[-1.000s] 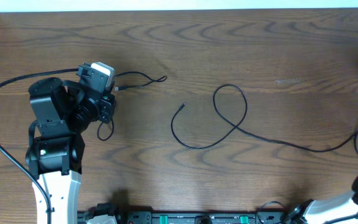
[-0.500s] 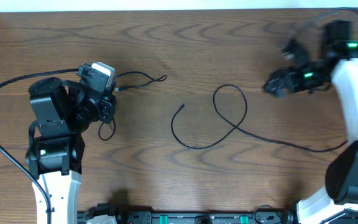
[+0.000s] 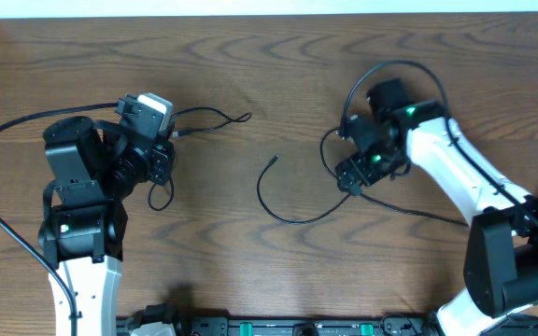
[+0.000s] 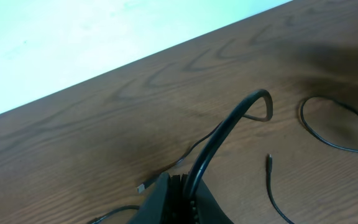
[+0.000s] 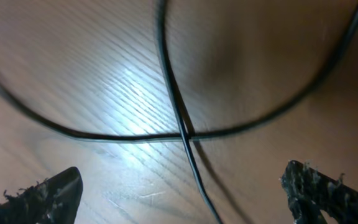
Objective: Untangle cables
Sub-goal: 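Bring the right gripper back to grasp the last black cable, then pull the grasped black cable right and off the table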
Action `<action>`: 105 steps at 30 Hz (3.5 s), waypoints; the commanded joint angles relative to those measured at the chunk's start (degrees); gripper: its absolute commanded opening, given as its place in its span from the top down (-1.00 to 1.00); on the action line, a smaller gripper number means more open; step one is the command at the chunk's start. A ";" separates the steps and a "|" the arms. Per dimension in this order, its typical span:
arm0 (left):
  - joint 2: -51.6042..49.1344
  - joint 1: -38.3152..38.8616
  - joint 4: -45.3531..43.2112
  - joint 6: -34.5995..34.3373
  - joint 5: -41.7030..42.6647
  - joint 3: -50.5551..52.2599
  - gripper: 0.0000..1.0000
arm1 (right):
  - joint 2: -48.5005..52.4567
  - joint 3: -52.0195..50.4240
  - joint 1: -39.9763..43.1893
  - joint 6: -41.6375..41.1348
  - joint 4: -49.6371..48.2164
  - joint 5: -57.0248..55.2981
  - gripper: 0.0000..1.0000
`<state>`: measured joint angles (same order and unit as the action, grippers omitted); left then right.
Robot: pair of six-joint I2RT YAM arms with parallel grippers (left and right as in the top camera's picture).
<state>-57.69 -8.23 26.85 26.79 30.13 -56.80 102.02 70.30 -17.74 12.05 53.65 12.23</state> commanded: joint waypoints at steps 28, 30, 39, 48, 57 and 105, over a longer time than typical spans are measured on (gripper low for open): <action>0.04 -0.04 0.11 -0.57 1.20 0.09 0.85 | 0.44 -19.37 -1.88 -27.69 -9.05 -5.44 -0.37; 0.04 -0.04 0.11 -0.57 1.22 0.09 0.85 | 0.44 -19.65 -1.86 -27.65 -9.73 -5.44 0.70; 0.04 -0.04 0.13 -0.57 1.22 0.09 0.85 | 0.42 -19.47 -1.73 -27.89 -13.88 -5.44 0.98; 0.04 -0.04 0.35 -0.59 1.20 0.09 0.85 | -1.68 -0.70 7.02 -27.61 -7.61 -12.26 0.98; 0.04 -0.04 1.40 -0.57 1.18 0.09 0.85 | -1.73 32.35 27.58 -18.36 2.99 -35.95 0.98; 0.04 -0.04 1.44 -0.57 1.20 0.09 0.85 | 6.86 19.98 50.84 -33.83 17.90 -9.14 -0.82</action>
<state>-57.69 -8.23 28.29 26.79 30.15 -56.77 108.38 94.24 32.71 -19.29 73.67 5.30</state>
